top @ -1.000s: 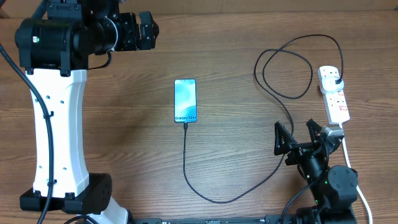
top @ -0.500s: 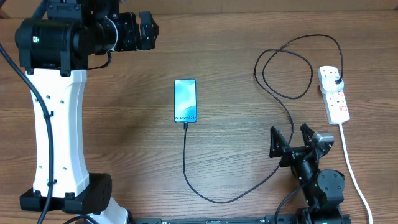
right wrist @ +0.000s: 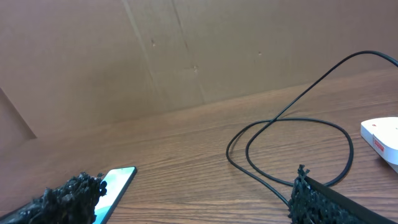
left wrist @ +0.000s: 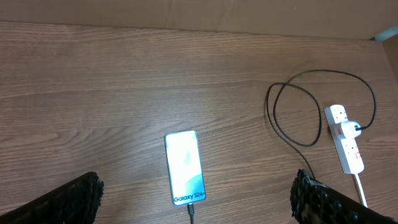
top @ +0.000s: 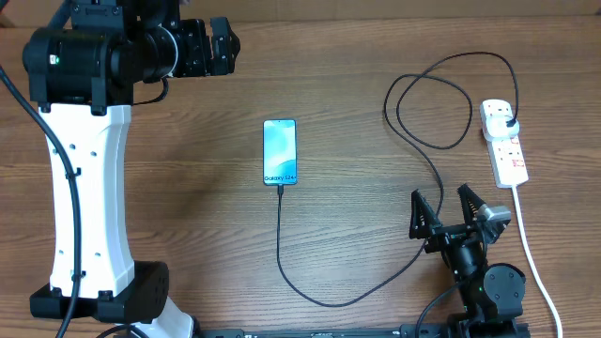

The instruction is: Plug charger to phone and switch on socket

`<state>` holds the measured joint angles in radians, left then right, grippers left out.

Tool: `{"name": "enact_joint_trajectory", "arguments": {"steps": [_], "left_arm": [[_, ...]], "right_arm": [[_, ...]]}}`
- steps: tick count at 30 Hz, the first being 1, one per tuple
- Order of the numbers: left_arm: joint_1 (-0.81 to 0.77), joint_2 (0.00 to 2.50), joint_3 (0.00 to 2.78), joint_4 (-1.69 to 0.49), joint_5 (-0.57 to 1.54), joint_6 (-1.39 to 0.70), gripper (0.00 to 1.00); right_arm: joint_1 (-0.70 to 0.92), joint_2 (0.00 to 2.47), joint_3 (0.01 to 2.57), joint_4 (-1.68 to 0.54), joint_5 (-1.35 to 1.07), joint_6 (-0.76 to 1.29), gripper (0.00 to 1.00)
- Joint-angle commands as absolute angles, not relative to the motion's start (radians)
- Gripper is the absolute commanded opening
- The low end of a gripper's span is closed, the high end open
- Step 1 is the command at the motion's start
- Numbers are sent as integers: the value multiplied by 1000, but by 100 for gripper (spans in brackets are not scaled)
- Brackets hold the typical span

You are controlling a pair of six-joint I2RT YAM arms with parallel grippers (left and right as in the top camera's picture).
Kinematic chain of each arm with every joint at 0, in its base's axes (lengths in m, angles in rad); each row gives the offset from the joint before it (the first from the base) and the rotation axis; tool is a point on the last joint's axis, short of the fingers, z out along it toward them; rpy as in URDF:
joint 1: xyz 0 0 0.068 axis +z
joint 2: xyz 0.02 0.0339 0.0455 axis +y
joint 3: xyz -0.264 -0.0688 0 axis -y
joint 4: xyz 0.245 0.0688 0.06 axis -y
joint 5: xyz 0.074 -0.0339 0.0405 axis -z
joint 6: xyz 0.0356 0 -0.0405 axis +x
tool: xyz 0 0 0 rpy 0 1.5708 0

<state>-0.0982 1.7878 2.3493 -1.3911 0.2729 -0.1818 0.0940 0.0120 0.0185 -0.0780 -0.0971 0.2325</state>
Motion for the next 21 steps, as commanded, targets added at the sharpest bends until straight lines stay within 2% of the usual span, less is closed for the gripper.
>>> {"name": "enact_joint_trajectory", "arguments": {"steps": [1,21], "left_arm": [[-108,1778,2347,-1388,279,-180,100],[-108,1764,2347,-1388,279,-180,100]], "right_arm": [[101,2,8,-75,-90,234,100],[101,3,8,-75,-90,234,100]]}}
